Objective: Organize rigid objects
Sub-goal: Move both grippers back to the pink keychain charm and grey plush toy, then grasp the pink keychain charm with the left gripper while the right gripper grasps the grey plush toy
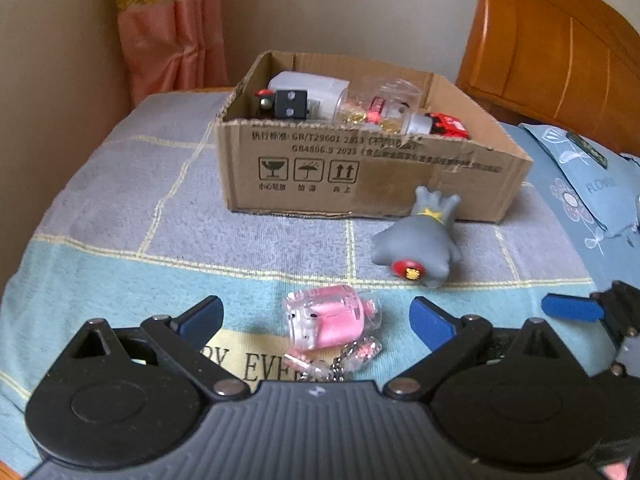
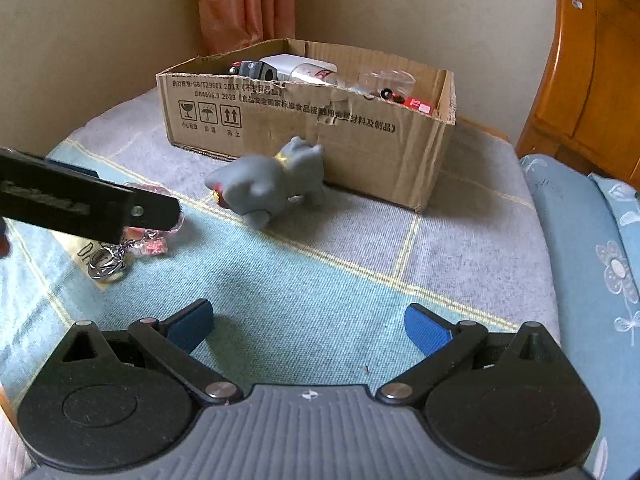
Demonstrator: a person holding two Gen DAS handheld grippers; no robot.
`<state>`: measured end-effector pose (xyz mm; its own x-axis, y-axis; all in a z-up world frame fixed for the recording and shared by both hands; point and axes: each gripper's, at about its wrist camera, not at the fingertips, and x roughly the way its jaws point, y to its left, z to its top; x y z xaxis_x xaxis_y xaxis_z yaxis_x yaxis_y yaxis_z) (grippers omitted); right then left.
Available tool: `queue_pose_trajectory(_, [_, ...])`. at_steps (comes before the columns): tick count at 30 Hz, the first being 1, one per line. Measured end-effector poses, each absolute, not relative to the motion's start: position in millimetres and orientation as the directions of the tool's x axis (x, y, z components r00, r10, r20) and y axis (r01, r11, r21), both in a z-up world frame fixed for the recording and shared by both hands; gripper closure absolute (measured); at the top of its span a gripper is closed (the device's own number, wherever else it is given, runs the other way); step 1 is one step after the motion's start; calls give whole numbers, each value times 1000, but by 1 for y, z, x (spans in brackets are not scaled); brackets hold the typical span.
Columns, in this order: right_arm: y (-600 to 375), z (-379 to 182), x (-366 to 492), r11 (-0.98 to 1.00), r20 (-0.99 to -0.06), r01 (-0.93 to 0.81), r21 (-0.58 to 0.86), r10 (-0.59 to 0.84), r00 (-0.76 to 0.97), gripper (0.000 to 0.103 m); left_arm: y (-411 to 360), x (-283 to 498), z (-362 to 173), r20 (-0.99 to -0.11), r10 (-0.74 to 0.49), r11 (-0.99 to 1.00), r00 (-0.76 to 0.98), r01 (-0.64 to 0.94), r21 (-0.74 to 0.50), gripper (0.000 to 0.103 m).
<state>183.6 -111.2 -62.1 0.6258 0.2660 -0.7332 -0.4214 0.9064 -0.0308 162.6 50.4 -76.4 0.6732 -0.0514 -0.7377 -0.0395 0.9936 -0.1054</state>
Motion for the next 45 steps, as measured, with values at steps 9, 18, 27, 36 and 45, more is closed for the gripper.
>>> queue_pose_trajectory(9, [-112,-63,186,906,-730,-422,-16,278,625,0,56,165,-91,-755,33,993,655,-106,-48,4])
queue_pose_trajectory(18, [-113,-64,185,906,-725,-424,-15,282,628,0,64,159,-92,-744,77,990,664,-139,-21,12])
queue_pose_trajectory(27, [-110,-63,190,884,-730,-467,-17,308,610,0,57,157,-86,-723,52,994,689,-105,-28,48])
queue_pose_trajectory(36, [-95,-61,212,800,-737,-598,-51,374,563,0,68,158,-88,-718,59,992,694,-118,-33,48])
queue_pose_trajectory(45, [-75,-61,240,733,-717,-674,-90,422,555,0,78,159,-89,-717,76,990,693,-141,-31,48])
